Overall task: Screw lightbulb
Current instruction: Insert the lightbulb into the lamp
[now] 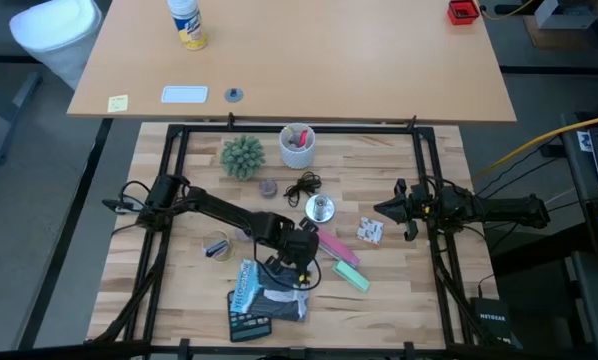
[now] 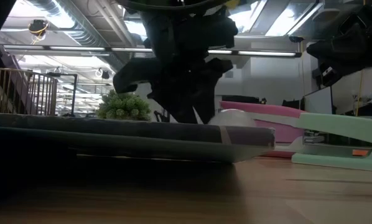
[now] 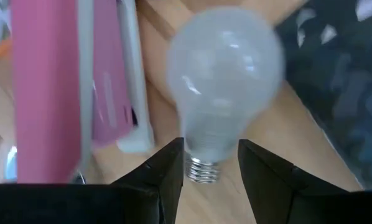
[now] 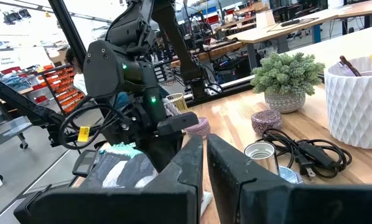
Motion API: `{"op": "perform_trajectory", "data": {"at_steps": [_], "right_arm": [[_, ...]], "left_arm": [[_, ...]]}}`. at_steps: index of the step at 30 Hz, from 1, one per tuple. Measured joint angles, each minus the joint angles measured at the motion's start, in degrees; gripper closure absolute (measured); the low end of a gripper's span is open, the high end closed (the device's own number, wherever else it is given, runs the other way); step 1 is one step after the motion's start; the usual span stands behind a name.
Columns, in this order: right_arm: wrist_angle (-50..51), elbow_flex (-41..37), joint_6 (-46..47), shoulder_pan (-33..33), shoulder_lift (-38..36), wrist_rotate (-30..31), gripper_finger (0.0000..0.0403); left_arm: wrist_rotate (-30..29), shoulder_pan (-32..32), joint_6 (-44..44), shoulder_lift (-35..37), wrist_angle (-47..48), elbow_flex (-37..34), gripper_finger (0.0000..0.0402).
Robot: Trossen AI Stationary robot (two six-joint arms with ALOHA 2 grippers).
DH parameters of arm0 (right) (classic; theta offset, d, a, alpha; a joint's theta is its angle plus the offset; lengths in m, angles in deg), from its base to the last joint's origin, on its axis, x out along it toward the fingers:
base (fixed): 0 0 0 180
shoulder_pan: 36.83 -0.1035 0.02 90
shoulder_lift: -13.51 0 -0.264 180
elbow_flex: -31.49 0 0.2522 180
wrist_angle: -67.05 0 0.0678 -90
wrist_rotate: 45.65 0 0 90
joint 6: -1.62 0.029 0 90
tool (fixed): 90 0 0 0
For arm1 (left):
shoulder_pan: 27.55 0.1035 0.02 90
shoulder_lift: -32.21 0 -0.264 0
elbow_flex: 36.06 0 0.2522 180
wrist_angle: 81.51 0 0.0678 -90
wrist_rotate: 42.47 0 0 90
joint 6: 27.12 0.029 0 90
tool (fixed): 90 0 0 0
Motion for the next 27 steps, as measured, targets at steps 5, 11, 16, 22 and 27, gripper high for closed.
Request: {"op": "perform_trajectory", "data": {"at_steps": [5,11,16,22,27], "right_arm": [[0.01,0.02,0.0,0.0,0.0,0.0,0.0374],[0.07,0.0,0.0,0.0,-0.02,-0.02,0.0374],[0.09,0.0,0.0,-0.01,0.0,-0.02,0.0374],[0.09,0.0,0.01,0.0,-0.02,-0.02,0.0374],[0.12,0.0,0.02,0.0,0.0,-0.02,0.0374]], "left_arm": [[0.53,0.2,-0.91,-0.83,-2.16,0.02,0.0259],[2.14,0.13,-0.86,-3.24,-4.22,0.22,0.0258],[2.46,0.41,-5.64,-3.41,-5.1,0.13,0.0258],[6.04,1.27,-10.76,-4.01,-8.5,0.04,0.0258],[6.7,1.47,-14.01,-4.05,-8.27,0.04,0.0258]]}}
